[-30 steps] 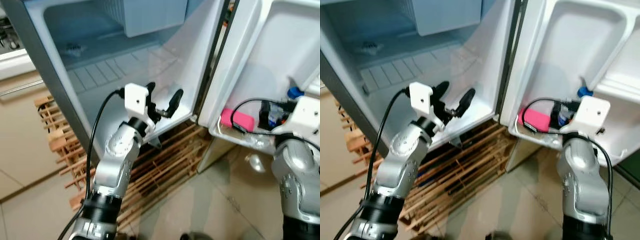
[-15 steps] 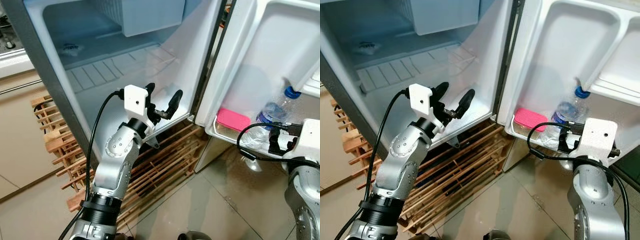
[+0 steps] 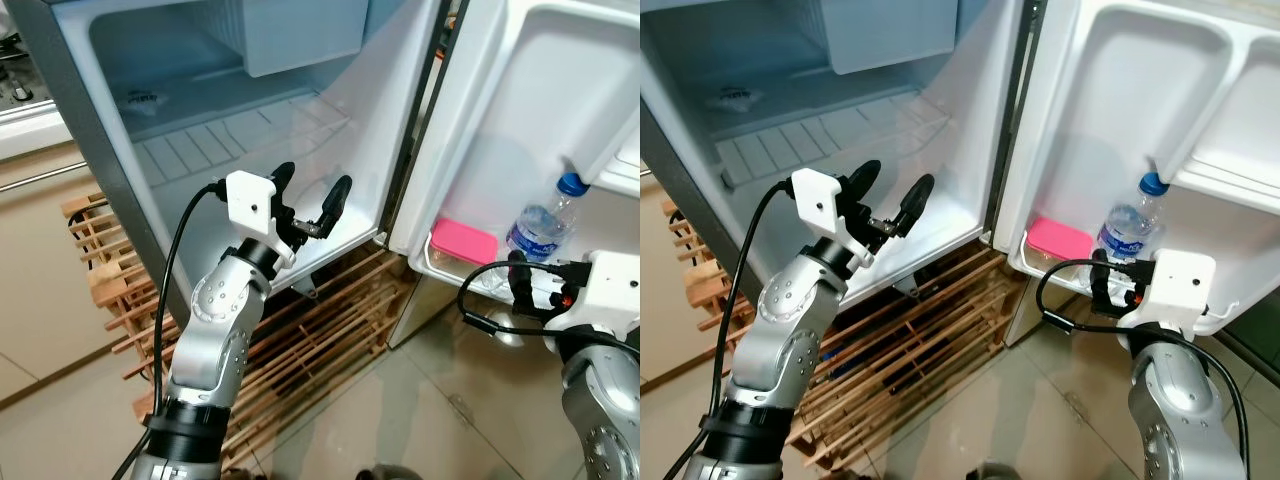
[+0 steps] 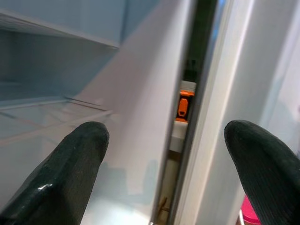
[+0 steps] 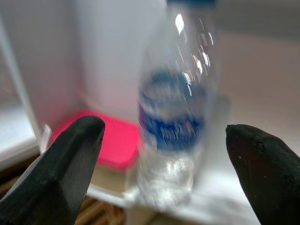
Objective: Restocking fridge
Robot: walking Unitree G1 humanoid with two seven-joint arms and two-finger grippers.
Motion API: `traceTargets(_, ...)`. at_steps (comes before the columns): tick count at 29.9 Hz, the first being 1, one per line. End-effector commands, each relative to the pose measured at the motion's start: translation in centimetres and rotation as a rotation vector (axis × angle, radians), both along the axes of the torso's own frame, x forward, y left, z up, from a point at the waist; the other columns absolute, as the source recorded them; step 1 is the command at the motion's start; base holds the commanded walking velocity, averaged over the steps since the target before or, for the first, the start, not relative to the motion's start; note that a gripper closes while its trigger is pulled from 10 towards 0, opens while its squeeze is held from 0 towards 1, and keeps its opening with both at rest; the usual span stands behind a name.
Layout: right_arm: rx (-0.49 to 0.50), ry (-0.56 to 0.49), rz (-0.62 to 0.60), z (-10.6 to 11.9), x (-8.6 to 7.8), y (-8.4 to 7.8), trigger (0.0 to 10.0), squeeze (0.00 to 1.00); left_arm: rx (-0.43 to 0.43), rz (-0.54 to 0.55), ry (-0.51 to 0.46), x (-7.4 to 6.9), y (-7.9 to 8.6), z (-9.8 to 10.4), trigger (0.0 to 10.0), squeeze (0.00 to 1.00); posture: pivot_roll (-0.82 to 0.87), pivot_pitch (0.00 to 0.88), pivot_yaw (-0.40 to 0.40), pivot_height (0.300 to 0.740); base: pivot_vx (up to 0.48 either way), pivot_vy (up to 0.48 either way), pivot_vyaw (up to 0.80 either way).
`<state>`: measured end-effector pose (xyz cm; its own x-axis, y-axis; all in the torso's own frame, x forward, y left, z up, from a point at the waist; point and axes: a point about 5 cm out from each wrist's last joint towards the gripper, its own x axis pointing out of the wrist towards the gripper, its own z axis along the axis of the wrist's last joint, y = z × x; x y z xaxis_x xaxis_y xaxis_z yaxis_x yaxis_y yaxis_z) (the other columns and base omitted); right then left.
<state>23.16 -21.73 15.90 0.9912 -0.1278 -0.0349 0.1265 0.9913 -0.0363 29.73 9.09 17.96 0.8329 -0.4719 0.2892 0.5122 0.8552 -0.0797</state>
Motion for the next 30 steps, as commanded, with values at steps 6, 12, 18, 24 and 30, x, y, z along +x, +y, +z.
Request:
traceTargets(6,0.004,-0.089,0.072,1.6,2.0,0.7,10.0,0.0,0.03,0.039,-0.015,0.5,-0.6,0.7,10.0,0.0,-0.19,0.042,-0.007,0.728,0.0,0.0,0.0)
traceTargets(12,0.057,-0.059,0.046,1.2,4.0,0.3,10.0,0.0,0.06,0.082,0.025,0.8,-0.7,0.1,10.0,0.0,-0.18,0.054,-0.012,0.728,0.0,0.0,0.0)
traceTargets(18,0.046,-0.072,0.072,1.4,5.1,0.9,10.0,0.0,0.062,0.089,0.029,0.8,-0.6,0.1,10.0,0.0,-0.16,0.059,-0.013,0.728,0.0,0.0,0.0)
traceTargets(24,0.047,-0.062,0.087,0.9,5.8,1.2,10.0,0.0,0.073,0.102,0.029,1.0,-0.7,0.3,10.0,0.0,-0.15,0.063,-0.01,0.728,0.0,0.0,0.0)
traceTargets(30,0.045,-0.058,0.091,0.7,5.9,1.4,10.0,0.0,0.079,0.096,0.026,1.0,-0.9,0.3,10.0,0.0,-0.15,0.063,-0.007,0.728,0.0,0.0,0.24)
